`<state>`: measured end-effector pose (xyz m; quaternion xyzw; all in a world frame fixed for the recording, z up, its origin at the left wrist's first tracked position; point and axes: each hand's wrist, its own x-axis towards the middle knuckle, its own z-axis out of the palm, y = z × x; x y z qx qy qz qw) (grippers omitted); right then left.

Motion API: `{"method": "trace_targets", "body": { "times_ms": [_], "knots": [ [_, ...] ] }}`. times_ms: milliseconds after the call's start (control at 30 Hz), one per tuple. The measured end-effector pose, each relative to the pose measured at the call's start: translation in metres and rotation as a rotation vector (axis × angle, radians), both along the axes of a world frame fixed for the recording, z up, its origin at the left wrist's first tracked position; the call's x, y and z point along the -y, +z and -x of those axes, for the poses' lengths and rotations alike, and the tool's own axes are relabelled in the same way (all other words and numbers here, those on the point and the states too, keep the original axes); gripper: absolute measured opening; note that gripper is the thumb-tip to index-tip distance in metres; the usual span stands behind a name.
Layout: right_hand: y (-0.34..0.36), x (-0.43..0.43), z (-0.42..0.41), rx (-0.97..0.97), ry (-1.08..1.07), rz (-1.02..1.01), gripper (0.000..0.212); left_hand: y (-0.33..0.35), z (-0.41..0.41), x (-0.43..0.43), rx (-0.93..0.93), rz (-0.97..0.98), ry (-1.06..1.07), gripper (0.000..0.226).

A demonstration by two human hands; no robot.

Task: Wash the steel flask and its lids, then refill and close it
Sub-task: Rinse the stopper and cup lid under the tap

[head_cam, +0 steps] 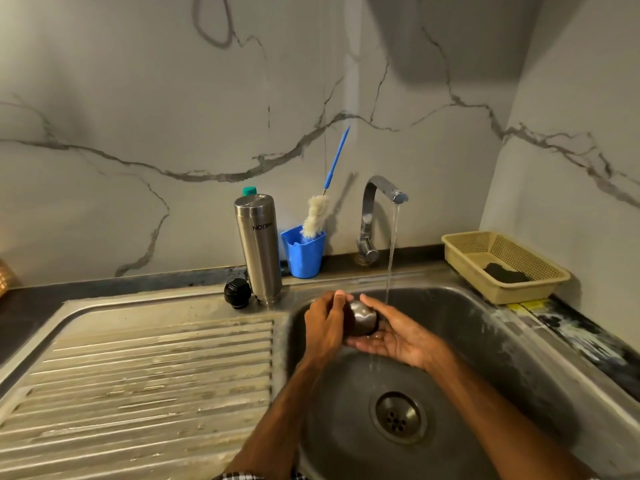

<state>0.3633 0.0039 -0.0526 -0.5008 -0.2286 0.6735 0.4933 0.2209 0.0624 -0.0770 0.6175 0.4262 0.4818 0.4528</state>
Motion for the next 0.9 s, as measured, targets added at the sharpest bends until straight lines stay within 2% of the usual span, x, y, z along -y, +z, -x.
{"method": "trace_targets", "body": {
  "times_ms": [67, 200, 267, 367, 467, 500, 600, 667, 733, 833, 900],
  "knots": [
    [0.000, 0.000, 0.000, 0.159, -0.013, -0.041, 0.058, -0.003, 0.000, -0.004, -0.034, -0.005, 0.003, 0.022],
    [-0.005, 0.001, 0.002, 0.644, -0.025, -0.105, 0.049, -0.006, 0.001, -0.007, -0.074, 0.001, 0.038, 0.017],
    [-0.008, 0.000, 0.003, 0.771, -0.027, -0.105, 0.051, -0.008, 0.002, -0.010, -0.117, 0.019, 0.045, 0.011],
    [-0.005, 0.000, -0.003, 0.781, -0.107, -0.123, 0.046, -0.008, 0.001, -0.011, -0.157, 0.036, 0.044, 0.009],
    [-0.003, 0.002, -0.013, 0.583, -0.273, -0.139, 0.042, -0.008, -0.001, -0.008, -0.148, 0.064, 0.017, 0.008],
    [-0.005, 0.002, -0.016, 0.588, -0.286, -0.135, 0.044, -0.008, -0.001, -0.008, -0.149, 0.068, 0.008, 0.008],
    [-0.009, -0.003, -0.019, 0.938, -0.257, -0.147, 0.055, -0.009, -0.002, -0.008, -0.165, 0.070, -0.006, 0.007],
    [-0.003, -0.005, -0.015, 1.136, -0.324, -0.215, 0.060, -0.010, -0.002, -0.010, -0.185, 0.064, -0.006, 0.007],
    [-0.003, -0.005, -0.013, 1.214, -0.324, -0.252, 0.062, -0.012, -0.001, -0.012, -0.212, 0.060, -0.007, 0.012],
    [-0.008, -0.005, -0.014, 1.251, -0.235, -0.194, 0.066, -0.014, -0.001, -0.012, -0.243, 0.059, -0.015, 0.019],
    [-0.005, -0.004, -0.015, 1.254, -0.283, -0.213, 0.061, -0.015, 0.000, -0.013, -0.254, 0.062, -0.025, 0.021]
  ]
}}
